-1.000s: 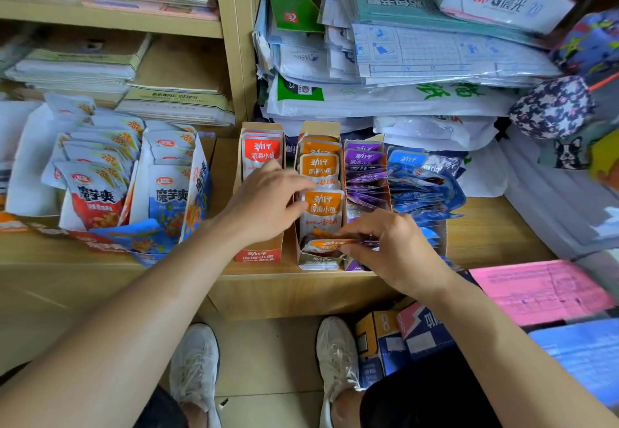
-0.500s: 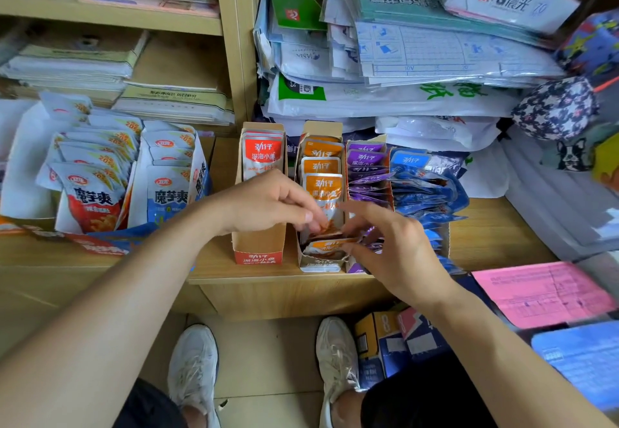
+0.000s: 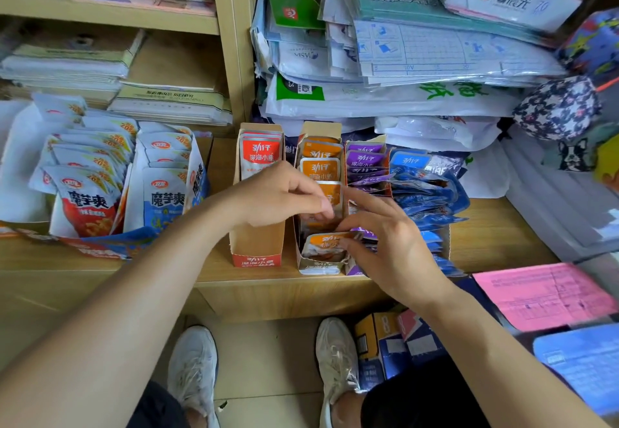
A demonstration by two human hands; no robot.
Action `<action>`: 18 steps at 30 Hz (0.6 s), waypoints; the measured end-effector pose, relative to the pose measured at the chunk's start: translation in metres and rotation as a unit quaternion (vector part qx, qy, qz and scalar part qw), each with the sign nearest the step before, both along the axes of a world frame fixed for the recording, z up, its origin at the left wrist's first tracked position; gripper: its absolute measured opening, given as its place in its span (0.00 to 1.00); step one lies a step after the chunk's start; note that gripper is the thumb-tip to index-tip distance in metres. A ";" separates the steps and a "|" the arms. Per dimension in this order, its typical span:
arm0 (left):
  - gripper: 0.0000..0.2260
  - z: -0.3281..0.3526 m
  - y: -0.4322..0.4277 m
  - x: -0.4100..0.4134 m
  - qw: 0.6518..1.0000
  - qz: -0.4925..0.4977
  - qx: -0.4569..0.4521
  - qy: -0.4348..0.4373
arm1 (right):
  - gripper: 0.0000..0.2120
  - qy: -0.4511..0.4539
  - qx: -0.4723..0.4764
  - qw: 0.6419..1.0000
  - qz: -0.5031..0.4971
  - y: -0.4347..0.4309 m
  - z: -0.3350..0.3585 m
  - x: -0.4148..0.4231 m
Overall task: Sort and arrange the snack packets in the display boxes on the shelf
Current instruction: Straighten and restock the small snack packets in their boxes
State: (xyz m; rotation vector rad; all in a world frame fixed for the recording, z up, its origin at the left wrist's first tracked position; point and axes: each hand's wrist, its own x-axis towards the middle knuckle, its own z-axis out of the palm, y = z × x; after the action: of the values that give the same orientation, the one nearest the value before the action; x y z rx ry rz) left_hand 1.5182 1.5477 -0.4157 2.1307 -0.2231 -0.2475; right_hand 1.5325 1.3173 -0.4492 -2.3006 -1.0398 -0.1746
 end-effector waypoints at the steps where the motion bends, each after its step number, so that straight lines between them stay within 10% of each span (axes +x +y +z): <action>1: 0.09 -0.001 0.001 -0.001 1.000 0.003 -0.025 0.013 | 0.09 0.005 0.004 1.000 0.005 0.000 0.000 -0.002; 9: 0.22 -0.032 -0.007 0.012 0.934 0.087 0.327 -0.116 | 0.18 0.076 0.012 0.997 -0.014 -0.003 0.007 -0.009; 18: 0.07 -0.009 0.001 0.005 0.991 0.009 0.117 -0.070 | 0.09 -0.003 -0.001 1.000 -0.015 -0.004 -0.001 -0.004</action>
State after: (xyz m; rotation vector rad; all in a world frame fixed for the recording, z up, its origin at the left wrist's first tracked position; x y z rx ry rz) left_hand 1.5235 1.5485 -0.4252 2.3840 -0.2663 -0.1177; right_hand 1.5284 1.3137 -0.4506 -2.3196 -1.0094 -0.1935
